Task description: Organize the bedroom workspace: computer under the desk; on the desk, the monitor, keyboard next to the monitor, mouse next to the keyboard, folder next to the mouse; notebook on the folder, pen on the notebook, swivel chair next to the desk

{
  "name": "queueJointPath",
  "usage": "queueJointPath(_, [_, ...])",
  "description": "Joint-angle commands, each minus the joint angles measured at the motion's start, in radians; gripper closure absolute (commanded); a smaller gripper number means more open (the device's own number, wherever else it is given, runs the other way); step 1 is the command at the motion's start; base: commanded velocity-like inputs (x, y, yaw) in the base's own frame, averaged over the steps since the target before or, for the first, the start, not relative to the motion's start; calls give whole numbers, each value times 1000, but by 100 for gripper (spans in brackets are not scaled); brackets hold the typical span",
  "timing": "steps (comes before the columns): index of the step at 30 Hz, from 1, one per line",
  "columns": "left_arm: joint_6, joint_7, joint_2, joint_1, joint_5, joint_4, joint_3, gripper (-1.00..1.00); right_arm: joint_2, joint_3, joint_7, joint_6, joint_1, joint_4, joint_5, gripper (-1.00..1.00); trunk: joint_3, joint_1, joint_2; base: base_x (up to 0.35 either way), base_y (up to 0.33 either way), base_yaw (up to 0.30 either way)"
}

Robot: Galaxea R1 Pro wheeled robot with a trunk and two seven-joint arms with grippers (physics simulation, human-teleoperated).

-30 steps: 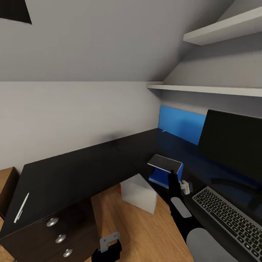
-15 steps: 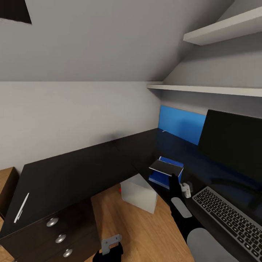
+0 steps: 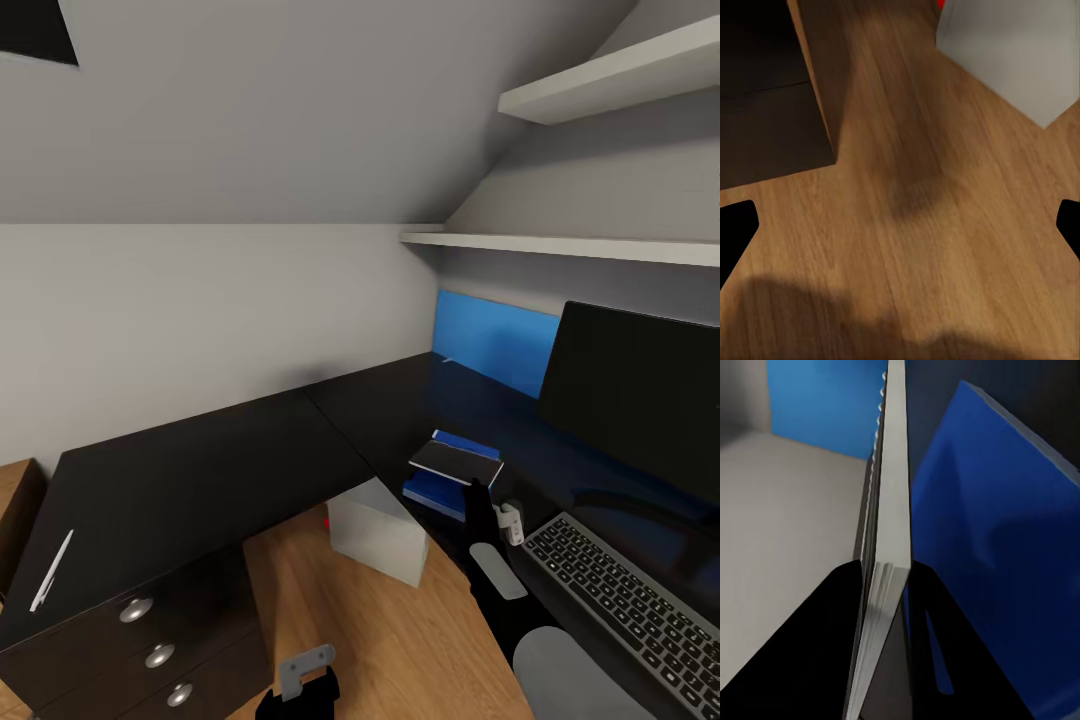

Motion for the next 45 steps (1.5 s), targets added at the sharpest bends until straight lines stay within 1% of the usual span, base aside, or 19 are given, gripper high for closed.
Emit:
queueJointPath(1, [4,7,1,-1,3,-1,-3,-100,0,0,10,-2,-1,1,-12,100,-1,0,-1,10,-3,0])
queueJointPath(7, [3,7,1,-1,3,-1,-3,-100,1,6,10,-2,-1,2,-12,100,-1,0,-1,103,-1,0])
queueJointPath(19, [3,8,1,-1,3,-1,-3,-100,3,6,9,-4,-1,1,-12,100,-1,0,-1,4,0,0])
queueJointPath(20, [3,8,1,-1,3,-1,-3,-100,3,6,8,-4,-1,1,-12,-100,-1,0,-1,0,0,0])
queueJointPath(33, [3,7,1,-1,3,-1,-3,-100,2,6,11,-4,-1,-1,2,-100,-1,0,-1,0,-1,0])
queueJointPath(39, [3,7,1,-1,3,-1,-3,-100,2,6,13,-4,-1,-2,2,-100,-1,0,-1,-41,-146,0])
queueJointPath(45, [3,7,1,-1,3,-1,-3,-100,2,6,14,-4,-1,-4,2,-100,-1,0,-1,-10,-35,0])
